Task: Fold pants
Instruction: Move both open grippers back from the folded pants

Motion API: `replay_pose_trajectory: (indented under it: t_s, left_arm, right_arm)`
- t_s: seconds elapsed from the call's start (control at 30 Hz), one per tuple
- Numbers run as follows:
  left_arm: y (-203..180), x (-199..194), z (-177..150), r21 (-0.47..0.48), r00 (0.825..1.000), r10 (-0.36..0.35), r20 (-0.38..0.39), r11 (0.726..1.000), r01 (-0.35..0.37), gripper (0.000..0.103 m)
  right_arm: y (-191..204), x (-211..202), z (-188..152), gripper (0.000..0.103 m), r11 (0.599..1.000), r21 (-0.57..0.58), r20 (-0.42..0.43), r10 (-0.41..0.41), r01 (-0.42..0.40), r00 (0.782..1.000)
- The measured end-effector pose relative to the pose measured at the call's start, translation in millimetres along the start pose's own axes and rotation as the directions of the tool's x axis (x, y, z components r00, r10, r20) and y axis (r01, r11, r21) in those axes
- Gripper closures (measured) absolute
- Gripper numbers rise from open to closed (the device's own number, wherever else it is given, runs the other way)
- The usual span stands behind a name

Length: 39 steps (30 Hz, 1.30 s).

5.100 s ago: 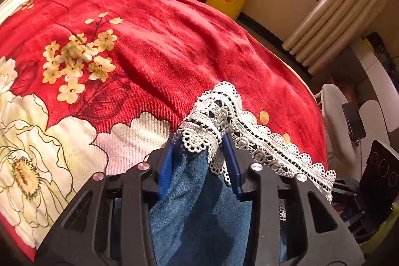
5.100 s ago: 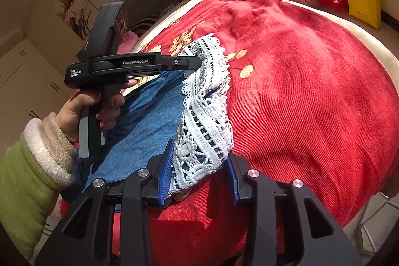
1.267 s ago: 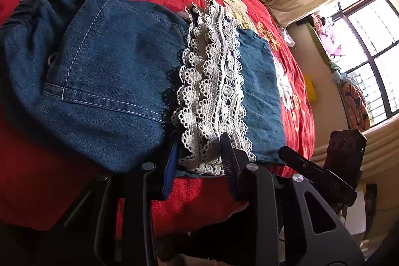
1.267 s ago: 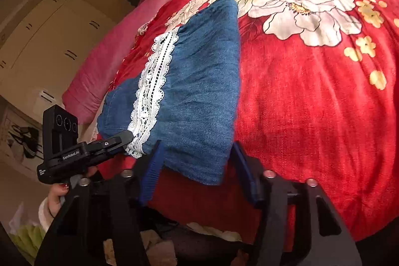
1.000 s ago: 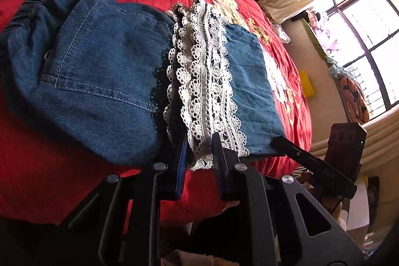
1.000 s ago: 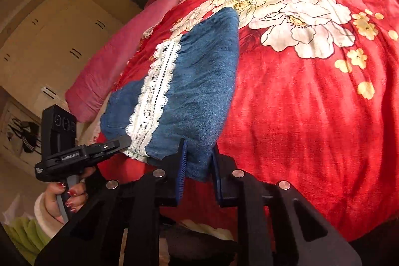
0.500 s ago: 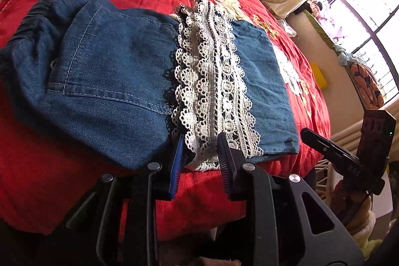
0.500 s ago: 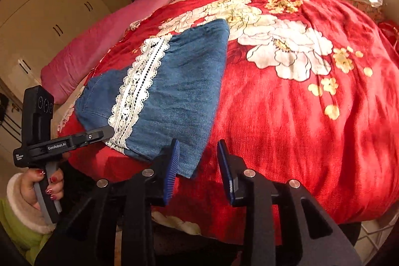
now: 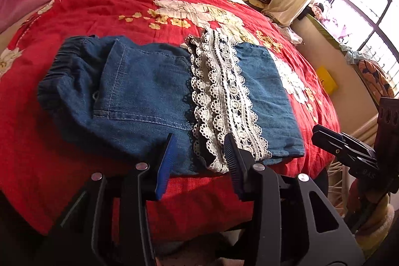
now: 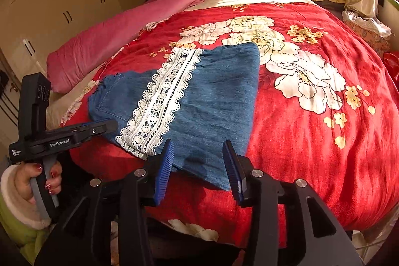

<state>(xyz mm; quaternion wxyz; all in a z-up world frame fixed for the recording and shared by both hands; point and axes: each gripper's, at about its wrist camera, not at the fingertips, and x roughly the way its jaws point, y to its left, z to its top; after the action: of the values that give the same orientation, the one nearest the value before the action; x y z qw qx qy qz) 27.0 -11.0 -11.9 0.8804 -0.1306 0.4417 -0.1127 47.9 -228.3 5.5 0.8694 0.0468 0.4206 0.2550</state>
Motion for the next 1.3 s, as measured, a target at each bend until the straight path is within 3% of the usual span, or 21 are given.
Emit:
replay_pose_trajectory:
  t_s: [0.33,0.43,0.6,0.77,0.93,1.1,1.3]
  left_arm:
    - [5.2,-14.5,-1.9,0.015,0.998,0.049,0.029,0.999,-0.05,0.056]
    - [5.0,-15.3,-1.4,0.039,0.995,0.093,0.044,0.995,-0.095,0.047]
    - [12.6,-8.9,-1.8,0.064,0.984,0.172,0.04,0.983,-0.174,0.044]
    - [23.5,6.3,-5.5,0.054,0.984,0.18,0.003,0.982,-0.18,0.043]
    - [28.6,16.5,-7.5,0.06,0.985,0.172,-0.007,0.983,-0.171,0.041]
    - [32.4,6.7,-5.3,0.03,0.991,0.135,-0.003,0.99,-0.135,0.039]
    - [43.1,-31.7,4.7,-0.011,0.984,0.156,0.082,0.988,-0.156,0.025]
  right_arm:
    - [21.8,7.2,3.2,0.052,0.999,-0.054,-0.014,0.002,-0.003,1.0]
    - [31.0,14.3,3.0,0.051,0.996,-0.084,-0.031,0.003,-0.006,1.0]
    - [39.9,37.3,1.8,0.051,0.993,-0.115,-0.07,-0.011,0.003,0.997]
    - [42.5,67.8,-4.4,0.05,0.993,-0.116,-0.138,-0.037,0.021,0.99]
    - [39.4,79.4,-8.4,0.05,0.995,-0.099,-0.148,-0.039,0.025,0.988]
    - [39.9,65.2,-2.4,0.049,0.996,-0.089,-0.133,-0.005,-0.007,0.991]
    - [42.7,36.1,15.2,0.036,0.998,-0.046,-0.063,0.04,-0.043,0.997]
